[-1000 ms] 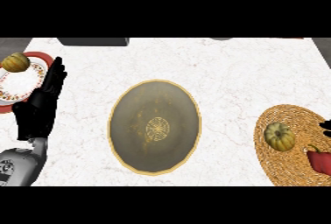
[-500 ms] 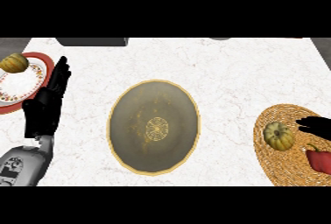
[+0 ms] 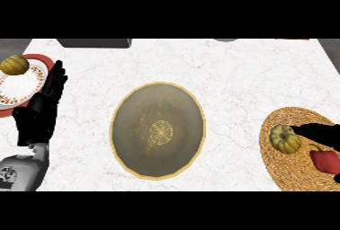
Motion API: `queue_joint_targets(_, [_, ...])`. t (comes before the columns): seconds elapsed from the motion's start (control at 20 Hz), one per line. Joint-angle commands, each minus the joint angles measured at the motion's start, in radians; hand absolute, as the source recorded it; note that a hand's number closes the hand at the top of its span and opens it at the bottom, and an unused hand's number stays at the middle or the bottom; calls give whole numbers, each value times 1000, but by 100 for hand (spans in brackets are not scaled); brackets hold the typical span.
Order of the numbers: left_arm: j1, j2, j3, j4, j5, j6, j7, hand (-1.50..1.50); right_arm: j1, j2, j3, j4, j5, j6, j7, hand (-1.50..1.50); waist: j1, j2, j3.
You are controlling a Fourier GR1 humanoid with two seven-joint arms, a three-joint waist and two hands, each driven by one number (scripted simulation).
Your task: Pick the bell pepper from the placemat and place it in the bowl
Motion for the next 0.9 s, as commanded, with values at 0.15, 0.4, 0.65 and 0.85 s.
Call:
queue_joint_targets(0.15, [-44, -44, -2, -10, -52, 9, 50, 0, -51, 32, -9, 54, 69, -55, -137, 150, -2, 2, 2])
queue_joint_targets(0.4, [-11, -35, 38, 23, -42, -33, -8, 0, -30, 62, -26, 68, 60, -82, -169, 150, -4, 2, 2])
queue_joint_targets(0.65, [-43, -47, 40, 29, -45, -47, 36, 0, -4, 56, -42, 71, 35, -117, -236, 150, -7, 2, 2])
queue_joint_targets(0.85, [16, -52, 16, -17, -65, -19, 35, 0, 61, 347, 124, -175, 63, -77, 182, 150, -13, -22, -10])
